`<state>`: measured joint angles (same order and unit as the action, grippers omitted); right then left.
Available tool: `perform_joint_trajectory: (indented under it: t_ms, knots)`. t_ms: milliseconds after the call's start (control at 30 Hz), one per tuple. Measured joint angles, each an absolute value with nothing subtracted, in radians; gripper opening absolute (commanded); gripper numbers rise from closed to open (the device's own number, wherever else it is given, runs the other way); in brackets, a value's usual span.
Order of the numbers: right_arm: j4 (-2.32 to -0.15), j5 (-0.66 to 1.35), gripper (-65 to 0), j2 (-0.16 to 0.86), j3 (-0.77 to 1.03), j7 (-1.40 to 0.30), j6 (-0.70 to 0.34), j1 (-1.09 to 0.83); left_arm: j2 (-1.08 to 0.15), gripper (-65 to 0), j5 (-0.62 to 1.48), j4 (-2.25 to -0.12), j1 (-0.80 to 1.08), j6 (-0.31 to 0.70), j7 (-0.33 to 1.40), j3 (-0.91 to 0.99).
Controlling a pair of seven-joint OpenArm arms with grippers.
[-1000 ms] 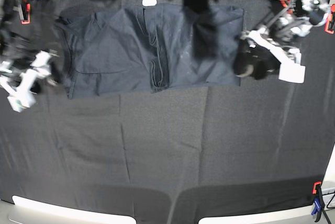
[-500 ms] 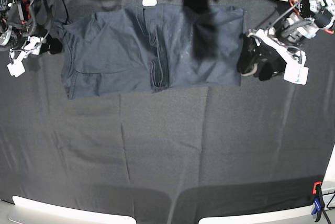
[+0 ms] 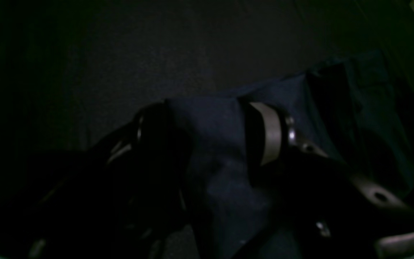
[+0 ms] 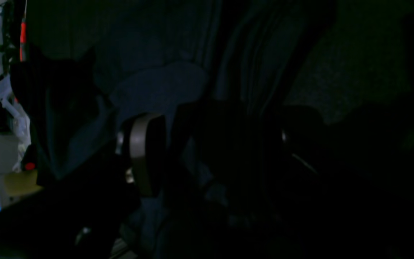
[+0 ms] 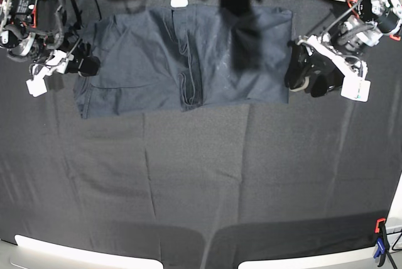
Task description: Layout the t-shirt on the table in an organized manner, then fold the t-shirt properly
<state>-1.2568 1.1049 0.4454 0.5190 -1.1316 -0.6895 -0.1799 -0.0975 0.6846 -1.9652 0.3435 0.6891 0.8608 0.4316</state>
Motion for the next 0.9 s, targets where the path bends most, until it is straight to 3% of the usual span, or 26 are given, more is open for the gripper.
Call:
perform_joint_trajectory:
  t_ms: [400,600,667,833,900]
  knots:
    - [-1.256,1.171,-27.5,0.437,0.458,-1.147,-0.689,-0.163,-0.097,-32.8,0.685,-1.965,0.344,0.689,0.861,0.432]
    - [-1.255,1.153,-28.6,0.371,0.453,-1.147,-0.689,-0.122,-0.097,-32.8,0.685,-1.965,0.345,0.689,0.861,0.432]
    - [-1.255,1.126,-35.4,0.355,0.453,-1.147,-0.689,-0.111,-0.097,-32.8,0.685,-1.965,0.347,0.689,0.865,0.432]
    - [-1.253,1.121,-63.6,0.356,0.453,-1.15,-0.689,-0.109,-0.097,-32.8,0.591,-1.965,0.355,0.69,0.867,0.432]
    - [-1.254,1.122,-65.0,0.371,0.453,-1.15,-0.689,-0.109,-0.097,-32.8,0.58,-1.963,0.356,0.689,0.867,0.432]
